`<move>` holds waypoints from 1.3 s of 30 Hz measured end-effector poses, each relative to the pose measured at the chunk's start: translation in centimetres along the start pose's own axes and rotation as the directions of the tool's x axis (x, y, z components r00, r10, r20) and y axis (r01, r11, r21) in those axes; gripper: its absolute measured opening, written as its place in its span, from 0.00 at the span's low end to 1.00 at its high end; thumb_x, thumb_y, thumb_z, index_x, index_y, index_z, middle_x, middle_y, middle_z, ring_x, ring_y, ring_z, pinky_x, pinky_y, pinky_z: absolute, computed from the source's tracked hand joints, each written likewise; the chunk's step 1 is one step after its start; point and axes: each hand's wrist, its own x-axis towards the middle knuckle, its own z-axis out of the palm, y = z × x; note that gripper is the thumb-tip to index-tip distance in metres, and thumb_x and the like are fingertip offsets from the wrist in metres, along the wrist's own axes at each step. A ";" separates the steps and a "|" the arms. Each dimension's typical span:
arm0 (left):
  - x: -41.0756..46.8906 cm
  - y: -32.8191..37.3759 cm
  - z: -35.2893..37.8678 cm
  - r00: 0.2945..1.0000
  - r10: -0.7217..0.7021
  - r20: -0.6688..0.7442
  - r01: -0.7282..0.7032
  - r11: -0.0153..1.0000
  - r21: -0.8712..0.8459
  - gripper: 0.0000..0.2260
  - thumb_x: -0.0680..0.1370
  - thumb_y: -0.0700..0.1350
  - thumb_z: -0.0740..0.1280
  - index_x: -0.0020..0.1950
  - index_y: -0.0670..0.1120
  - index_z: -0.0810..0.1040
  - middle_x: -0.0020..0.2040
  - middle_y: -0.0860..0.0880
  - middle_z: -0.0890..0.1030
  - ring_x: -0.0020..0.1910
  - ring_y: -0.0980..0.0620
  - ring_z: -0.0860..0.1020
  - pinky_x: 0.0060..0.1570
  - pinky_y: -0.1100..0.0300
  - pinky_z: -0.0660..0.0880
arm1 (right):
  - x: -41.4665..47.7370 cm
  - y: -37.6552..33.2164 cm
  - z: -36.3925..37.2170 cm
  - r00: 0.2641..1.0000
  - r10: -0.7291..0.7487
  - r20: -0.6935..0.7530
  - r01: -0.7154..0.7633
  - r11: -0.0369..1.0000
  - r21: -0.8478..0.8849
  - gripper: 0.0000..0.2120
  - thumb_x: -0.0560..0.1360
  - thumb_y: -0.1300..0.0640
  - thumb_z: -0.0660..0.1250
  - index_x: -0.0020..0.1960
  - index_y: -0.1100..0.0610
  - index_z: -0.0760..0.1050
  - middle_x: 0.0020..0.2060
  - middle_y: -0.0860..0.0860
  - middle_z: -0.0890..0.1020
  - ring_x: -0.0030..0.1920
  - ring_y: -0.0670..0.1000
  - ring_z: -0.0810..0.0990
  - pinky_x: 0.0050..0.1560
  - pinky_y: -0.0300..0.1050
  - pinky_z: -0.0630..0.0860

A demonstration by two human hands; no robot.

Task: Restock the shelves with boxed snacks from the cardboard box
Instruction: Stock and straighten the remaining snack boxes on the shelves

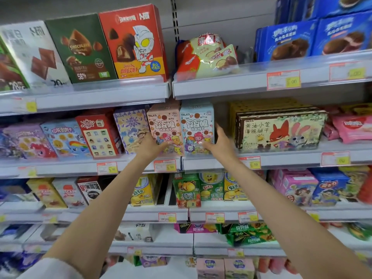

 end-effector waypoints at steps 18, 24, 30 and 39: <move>-1.3 -1.1 -0.3 0.987 0.137 -0.080 -0.129 0.987 0.096 0.20 0.75 0.53 0.69 0.58 0.40 0.72 0.50 0.44 0.79 0.51 0.44 0.78 0.41 0.57 0.70 | -4.9 -0.8 1.9 0.922 -0.194 -0.335 0.194 0.980 -0.033 0.29 0.78 0.59 0.63 0.76 0.56 0.55 0.73 0.50 0.63 0.73 0.50 0.61 0.73 0.46 0.59; -2.6 -4.5 -3.9 0.735 0.533 -0.419 -0.351 0.828 0.437 0.16 0.73 0.46 0.71 0.57 0.40 0.75 0.51 0.43 0.79 0.50 0.41 0.76 0.45 0.52 0.72 | -7.5 -1.9 6.5 0.675 -0.704 -0.222 0.610 0.701 -0.369 0.16 0.74 0.66 0.62 0.61 0.62 0.73 0.60 0.57 0.75 0.64 0.52 0.69 0.70 0.42 0.61; 1.1 -6.3 -8.6 0.639 0.713 -0.290 -0.415 0.636 0.650 0.30 0.63 0.50 0.77 0.60 0.39 0.73 0.59 0.41 0.77 0.59 0.42 0.74 0.60 0.53 0.66 | -6.1 -5.6 10.5 0.693 -0.716 0.089 0.680 0.608 -0.410 0.14 0.74 0.65 0.61 0.59 0.60 0.76 0.58 0.55 0.77 0.61 0.54 0.73 0.64 0.48 0.68; 4.4 -4.3 -11.8 0.869 0.479 -0.119 -0.284 0.683 0.673 0.35 0.73 0.57 0.68 0.72 0.41 0.61 0.70 0.41 0.67 0.71 0.43 0.62 0.70 0.50 0.51 | -5.5 -7.3 12.3 0.676 -0.698 0.237 0.710 0.530 -0.464 0.14 0.73 0.67 0.61 0.58 0.61 0.77 0.58 0.56 0.77 0.59 0.55 0.74 0.65 0.45 0.66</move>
